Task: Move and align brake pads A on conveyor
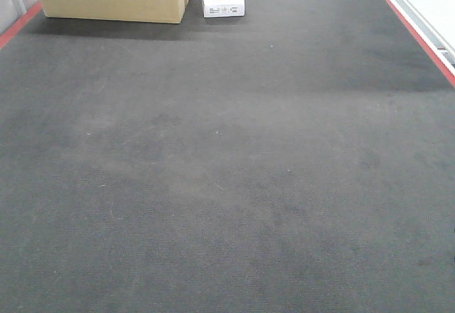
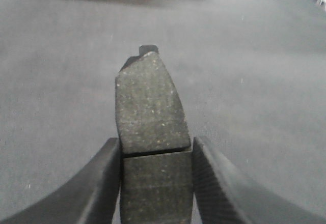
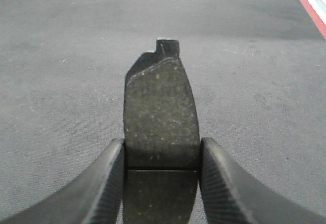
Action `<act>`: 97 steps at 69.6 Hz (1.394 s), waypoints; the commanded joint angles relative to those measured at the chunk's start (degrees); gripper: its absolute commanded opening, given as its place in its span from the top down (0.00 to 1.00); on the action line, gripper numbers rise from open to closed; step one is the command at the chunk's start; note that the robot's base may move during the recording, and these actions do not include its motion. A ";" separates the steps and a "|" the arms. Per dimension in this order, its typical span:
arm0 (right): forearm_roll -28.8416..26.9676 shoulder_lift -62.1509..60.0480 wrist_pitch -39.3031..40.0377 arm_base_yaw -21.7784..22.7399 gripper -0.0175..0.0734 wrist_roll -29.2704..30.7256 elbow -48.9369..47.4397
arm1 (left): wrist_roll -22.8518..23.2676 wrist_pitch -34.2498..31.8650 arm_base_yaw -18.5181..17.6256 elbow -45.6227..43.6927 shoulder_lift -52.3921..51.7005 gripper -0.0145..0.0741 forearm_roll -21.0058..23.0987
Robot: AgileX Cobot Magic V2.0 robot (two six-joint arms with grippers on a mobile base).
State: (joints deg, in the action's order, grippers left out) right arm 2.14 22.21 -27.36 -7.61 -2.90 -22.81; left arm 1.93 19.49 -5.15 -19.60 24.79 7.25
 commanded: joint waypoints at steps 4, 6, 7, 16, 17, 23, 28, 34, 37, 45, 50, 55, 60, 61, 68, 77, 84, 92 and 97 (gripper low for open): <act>0.40 0.28 5.34 -0.03 0.81 0.27 -1.68 | 0.21 -2.18 -0.17 -6.87 6.32 0.84 -3.08; 0.40 0.28 5.34 -0.03 0.81 0.27 -1.68 | 0.21 -1.20 -0.17 -8.35 8.21 0.84 -3.74; 0.40 0.28 5.34 -0.03 0.81 0.27 -1.68 | 0.26 -0.82 -0.17 -9.50 9.22 0.84 -4.18; 0.40 0.28 5.34 -0.03 0.81 0.27 -1.68 | 0.32 1.54 -0.17 -16.21 19.62 0.83 -4.07; 0.40 0.28 5.34 -0.03 0.81 0.27 -1.68 | 0.32 1.77 -0.17 -16.94 20.23 0.83 -4.07; 0.40 0.28 5.34 -0.03 0.81 0.27 -1.68 | 0.32 3.46 -0.17 -21.29 28.24 0.83 -4.07; 0.40 0.28 5.34 -0.03 0.81 0.27 -1.68 | 0.76 4.34 -0.17 -24.57 34.50 0.83 -4.07; 0.40 0.28 5.34 -0.03 0.81 0.27 -1.68 | 0.93 5.12 -0.17 -28.25 42.29 0.83 -3.37; 0.40 0.28 5.34 -0.03 0.81 0.27 -1.68 | 0.93 5.34 -0.17 -29.77 45.21 0.83 -2.13; 0.40 0.28 5.34 -0.03 0.81 0.27 -1.68 | 0.82 5.91 -0.17 -33.29 54.11 0.83 0.63; 0.40 0.28 5.34 -0.03 0.81 0.27 -1.68 | 0.82 6.29 -0.17 -35.12 58.56 0.83 0.49; 0.40 0.28 5.34 -0.03 0.81 0.27 -1.68 | 0.82 6.43 -0.17 -36.71 62.64 0.83 0.45; 0.40 0.28 5.34 -0.03 0.81 0.27 -1.68 | 0.82 6.43 -0.17 -37.93 65.58 0.82 0.61; 0.40 0.28 5.34 -0.03 0.81 0.27 -1.68 | 0.82 6.43 -0.17 -38.20 66.09 0.82 0.61; 0.40 0.28 5.34 -0.03 0.81 0.27 -1.68 | 0.75 5.90 -0.17 -39.93 69.37 0.82 1.97; 0.40 0.28 5.34 -0.03 0.81 0.27 -1.68 | 0.75 4.96 -0.17 -41.12 73.25 0.80 1.97; 0.40 0.28 5.34 -0.03 0.81 0.27 -1.68 | 0.75 6.02 -0.17 -42.30 75.94 0.77 2.07; 0.40 0.28 5.34 -0.03 0.81 0.27 -1.68 | -0.10 8.93 -0.17 -43.80 78.69 0.71 2.01; 0.40 0.28 5.34 -0.03 0.81 0.27 -1.68 | -1.12 11.03 -0.17 -45.18 79.85 0.66 2.01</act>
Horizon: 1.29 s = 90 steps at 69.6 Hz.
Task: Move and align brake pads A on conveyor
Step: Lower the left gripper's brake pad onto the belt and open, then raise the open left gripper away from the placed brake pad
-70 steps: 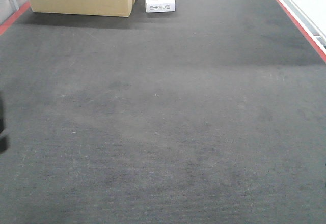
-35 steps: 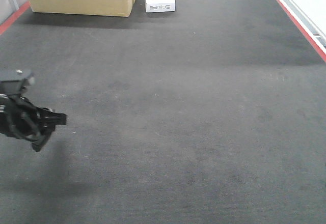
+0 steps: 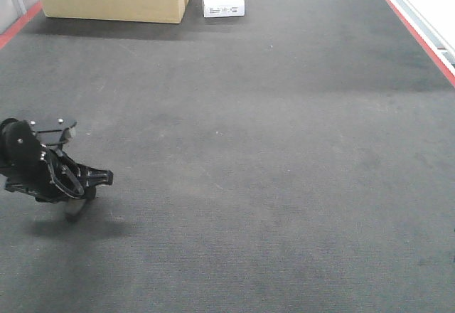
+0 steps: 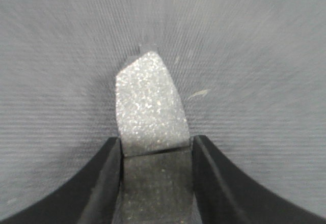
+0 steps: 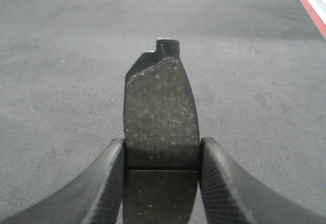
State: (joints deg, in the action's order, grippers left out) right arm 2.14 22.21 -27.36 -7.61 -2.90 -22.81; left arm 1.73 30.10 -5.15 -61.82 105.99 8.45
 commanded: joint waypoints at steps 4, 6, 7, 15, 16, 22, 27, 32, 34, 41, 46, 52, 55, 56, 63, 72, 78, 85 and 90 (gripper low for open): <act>0.40 0.28 5.34 -0.03 0.81 0.27 -1.68 | -1.18 1.69 -0.17 -3.99 -0.87 0.60 0.81; 0.40 0.28 5.34 -0.03 0.81 0.27 -1.68 | -1.18 2.15 -0.17 -4.47 -0.78 0.56 0.81; 0.40 0.28 5.34 -0.03 0.81 0.27 -1.68 | -1.18 2.26 -0.17 -4.68 -0.78 0.55 0.81; 0.40 0.28 5.34 -0.03 0.81 0.27 -1.68 | -2.06 2.78 -0.17 -5.34 -0.79 0.42 0.76; 0.40 0.28 5.34 -0.03 0.81 0.27 -1.68 | -2.28 2.86 -0.17 -5.40 -0.79 0.40 0.76; 0.40 0.28 5.34 -0.03 0.81 0.27 -1.68 | -2.51 3.76 -0.17 -6.21 -0.79 0.32 0.76; 0.40 0.28 5.34 -0.03 0.81 0.27 -1.68 | -2.77 5.22 -0.17 -7.05 -1.05 0.28 0.76; 0.40 0.28 5.34 -0.03 0.81 0.27 -1.68 | -3.73 5.88 -0.17 -7.10 -1.99 0.26 0.76; 0.40 0.28 5.34 -0.03 0.81 0.27 -1.68 | -3.92 6.19 -0.17 -7.10 -2.53 0.26 0.76; 0.40 0.28 5.34 -0.03 0.81 0.27 -1.68 | -4.16 6.95 -0.17 -6.87 -5.55 0.27 0.70; 0.40 0.28 5.34 -0.03 0.81 0.27 -1.68 | -4.16 6.44 -0.17 -5.68 -8.90 0.29 0.76; 0.40 0.28 5.34 -0.03 0.81 0.27 -1.68 | -4.16 4.90 -0.17 -3.20 -13.51 0.31 0.76; 0.40 0.28 5.34 -0.03 0.81 0.27 -1.68 | -4.28 3.61 -0.17 -1.86 -16.29 0.32 0.76; 0.40 0.28 5.34 -0.03 0.81 0.27 -1.68 | -4.34 3.19 -0.17 -1.27 -17.28 0.33 0.76; 0.40 0.28 5.34 -0.03 0.81 0.27 -1.68 | -6.34 1.19 -0.25 3.15 -23.96 0.35 0.76; 0.40 0.28 5.34 -0.03 0.81 0.27 -1.68 | -7.07 -1.41 -0.25 9.43 -33.89 0.36 0.76; 0.40 0.28 5.34 -0.03 0.81 0.27 -1.68 | -7.07 -3.87 -0.25 13.89 -41.57 0.36 0.76; 0.40 0.28 5.34 -0.03 0.81 0.27 -1.68 | -7.07 -7.82 -0.25 19.24 -49.42 0.36 0.76; 0.40 0.28 5.34 -0.03 0.81 0.27 -1.68 | -7.07 -10.59 -0.25 23.07 -55.26 0.36 0.76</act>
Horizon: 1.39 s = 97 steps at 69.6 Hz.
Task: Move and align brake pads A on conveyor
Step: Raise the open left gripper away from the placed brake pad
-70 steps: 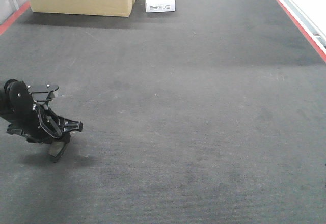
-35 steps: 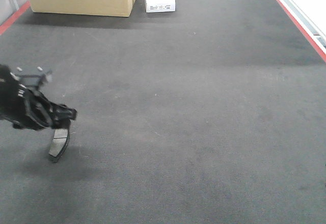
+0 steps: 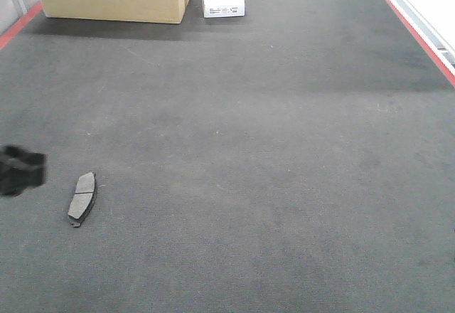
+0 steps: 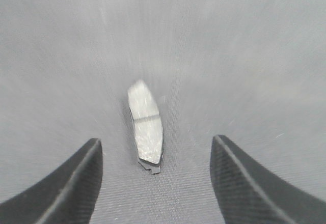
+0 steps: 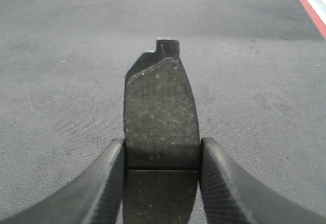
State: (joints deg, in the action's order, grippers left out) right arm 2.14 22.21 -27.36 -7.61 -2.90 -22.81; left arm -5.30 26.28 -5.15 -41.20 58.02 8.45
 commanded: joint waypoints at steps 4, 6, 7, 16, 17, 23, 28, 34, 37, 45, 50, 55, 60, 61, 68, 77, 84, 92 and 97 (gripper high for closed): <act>0.40 0.28 5.34 -0.03 0.81 0.27 -1.68 | -0.04 -8.37 -0.25 5.27 -11.67 0.36 0.76; 0.40 0.28 5.34 -0.03 0.81 0.27 -1.68 | -0.04 -8.87 -0.25 6.51 -13.93 0.36 0.76; 0.40 0.28 5.34 -0.03 0.81 0.27 -1.68 | -0.04 -9.02 -0.25 7.11 -15.00 0.36 0.76; 0.40 0.28 5.34 -0.03 0.81 0.27 -1.68 | -0.08 -9.26 -0.25 11.80 -24.38 0.36 0.70; 0.40 0.28 5.34 -0.03 0.81 0.27 -1.68 | -0.14 -9.26 -0.25 12.21 -25.24 0.36 0.65; 0.40 0.28 5.34 -0.03 0.81 0.27 -1.68 | -1.50 -9.26 -0.18 14.72 -30.19 0.36 0.58; 0.40 0.28 5.34 -0.03 0.81 0.27 -1.68 | -1.50 -9.26 -0.18 16.22 -33.20 0.36 0.72; 0.40 0.28 5.34 -0.03 0.81 0.27 -1.68 | -1.50 -9.28 -0.18 17.66 -35.94 0.36 0.72; 0.40 0.28 5.34 -0.03 0.81 0.27 -1.68 | -1.50 -9.23 -0.18 18.36 -36.70 0.36 0.72; 0.40 0.28 5.34 -0.03 0.81 0.27 -1.68 | -1.50 -9.22 -0.18 19.31 -37.43 0.36 0.72; 0.40 0.28 5.34 -0.03 0.81 0.27 -1.68 | -1.50 -9.03 -0.18 19.32 -37.43 0.36 0.72; 0.40 0.28 5.34 -0.03 0.81 0.27 -1.68 | -1.50 -9.03 -0.18 19.32 -37.43 0.36 0.72; 0.40 0.28 5.34 -0.03 0.81 0.27 -1.68 | -1.50 -9.04 -0.18 19.38 -37.43 0.36 0.72; 0.40 0.28 5.34 -0.03 0.81 0.27 -1.68 | -1.50 -8.98 -0.18 19.38 -37.43 0.36 0.72; 0.40 0.28 5.34 -0.03 0.81 0.27 -1.68 | -1.50 -8.98 -0.18 19.38 -37.43 0.36 0.72; 0.40 0.28 5.34 -0.03 0.81 0.27 -1.68 | -1.50 -8.98 -0.18 19.38 -37.43 0.36 0.72; 0.40 0.28 5.34 -0.03 0.81 0.27 -1.68 | -1.50 -8.98 -0.18 19.38 -37.43 0.36 0.72; 0.40 0.28 5.34 -0.03 0.81 0.27 -1.68 | -1.50 -8.98 -0.18 19.38 -37.43 0.36 0.72; 0.40 0.28 5.34 -0.03 0.81 0.27 -1.68 | -1.50 -8.98 -0.18 19.38 -37.43 0.36 0.72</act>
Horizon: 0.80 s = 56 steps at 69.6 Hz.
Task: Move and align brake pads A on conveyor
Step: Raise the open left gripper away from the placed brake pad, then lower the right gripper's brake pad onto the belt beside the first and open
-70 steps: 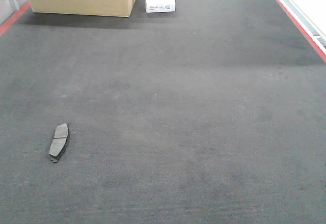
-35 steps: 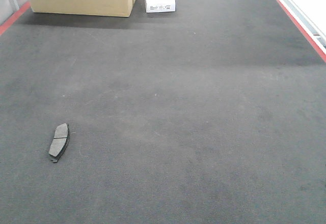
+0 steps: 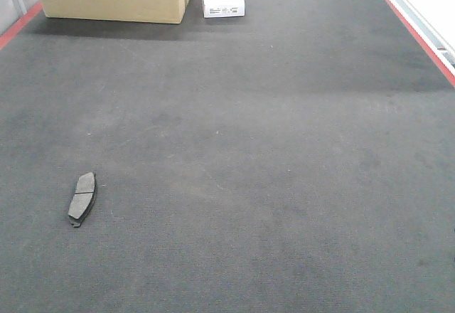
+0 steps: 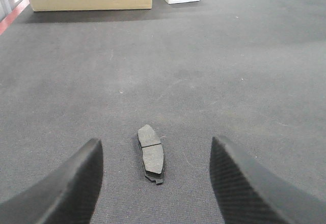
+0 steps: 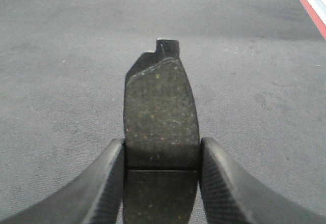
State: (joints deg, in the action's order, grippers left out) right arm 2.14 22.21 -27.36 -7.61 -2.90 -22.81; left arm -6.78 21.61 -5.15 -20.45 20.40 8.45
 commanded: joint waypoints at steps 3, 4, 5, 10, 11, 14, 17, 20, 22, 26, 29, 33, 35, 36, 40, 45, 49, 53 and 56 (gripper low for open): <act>0.40 0.28 5.34 -0.03 0.81 0.27 -1.68 | -0.02 -4.30 -0.18 -1.37 0.19 0.36 0.72; 0.40 0.28 5.34 -0.03 0.81 0.27 -1.68 | -0.02 -4.30 -0.18 -1.37 0.19 0.36 0.72; 0.40 0.28 5.34 -0.03 0.81 0.27 -1.68 | -0.02 -4.30 -0.18 -1.37 0.19 0.36 0.72; 0.40 0.28 5.34 -0.03 0.81 0.27 -1.68 | -0.02 -4.30 -0.18 -1.37 0.19 0.36 0.72; 0.40 0.28 5.34 -0.03 0.81 0.27 -1.68 | -0.02 -4.30 -0.18 -1.37 0.19 0.36 0.72; 0.40 0.28 5.34 -0.03 0.81 0.27 -1.68 | -0.02 -4.30 -0.18 -1.37 0.19 0.36 0.72; 0.40 0.28 5.34 -0.03 0.81 0.27 -1.68 | -0.02 -4.30 -0.18 -1.37 0.19 0.36 0.72; 0.40 0.28 5.34 -0.03 0.81 0.27 -1.68 | -0.02 -4.30 -0.18 -1.37 0.19 0.36 0.72; 0.40 0.28 5.34 -0.03 0.81 0.27 -1.68 | -0.02 -4.30 -0.18 -1.37 0.19 0.36 0.72; -0.23 0.28 4.71 -0.03 0.81 0.19 -1.68 | -0.02 -4.30 -0.18 -1.37 0.19 0.36 0.72; -0.64 0.28 3.56 -0.03 0.81 0.24 -1.68 | -0.02 -4.30 -0.18 -1.37 0.19 0.36 0.72; 0.20 1.18 3.39 -0.03 0.81 0.49 -1.68 | -0.02 -4.30 -0.18 -1.37 0.19 0.36 0.72; 0.81 2.40 3.39 -0.03 0.81 0.50 -1.68 | -0.02 -4.30 -0.18 -1.37 0.19 0.36 0.72; 0.88 2.71 3.39 -0.03 0.81 0.50 -1.68 | -0.02 -4.30 -0.18 -1.37 0.19 0.36 0.72; 1.10 6.40 3.89 -0.03 0.81 0.50 -2.08 | -0.02 -4.30 -0.18 -1.37 0.19 0.36 0.72; 1.00 11.79 4.04 -0.03 0.81 0.50 -3.53 | -0.02 -4.30 -0.18 -1.37 0.19 0.36 0.72; 0.73 17.11 3.60 -0.03 0.80 0.44 -5.32 | -0.02 -4.30 -0.18 -1.37 0.19 0.36 0.72; -0.08 22.97 2.88 -0.03 0.80 0.29 -8.08 | -0.02 -4.30 -0.18 -1.37 0.19 0.36 0.72; -0.08 26.88 2.80 -0.03 0.80 0.25 -9.68 | -0.02 -4.30 -0.18 -1.37 0.19 0.36 0.72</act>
State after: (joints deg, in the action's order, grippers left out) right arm 2.13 42.64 -28.97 -7.61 -2.90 -27.54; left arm -6.85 21.61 -5.15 -20.45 20.40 8.45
